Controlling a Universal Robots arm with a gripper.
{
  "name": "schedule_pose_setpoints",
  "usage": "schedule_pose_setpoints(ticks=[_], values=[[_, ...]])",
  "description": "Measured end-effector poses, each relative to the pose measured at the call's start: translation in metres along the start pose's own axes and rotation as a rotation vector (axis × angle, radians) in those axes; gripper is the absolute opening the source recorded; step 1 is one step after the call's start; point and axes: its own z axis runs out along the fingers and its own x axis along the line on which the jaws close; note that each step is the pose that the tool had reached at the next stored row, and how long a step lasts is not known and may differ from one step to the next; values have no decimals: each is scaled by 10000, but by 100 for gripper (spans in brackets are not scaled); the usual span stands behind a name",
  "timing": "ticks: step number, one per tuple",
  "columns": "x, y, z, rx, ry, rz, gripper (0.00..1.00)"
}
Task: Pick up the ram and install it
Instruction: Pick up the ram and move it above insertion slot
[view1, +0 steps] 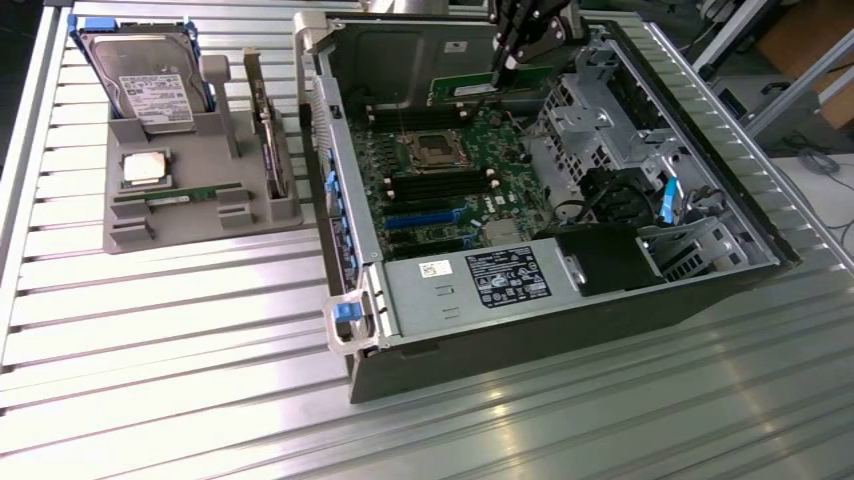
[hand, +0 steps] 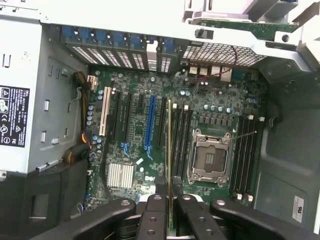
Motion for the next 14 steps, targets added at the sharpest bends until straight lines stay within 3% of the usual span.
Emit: schedule_pose_setpoints(ticks=[14], values=[[23,-184,-9,-4,32,1,14]])
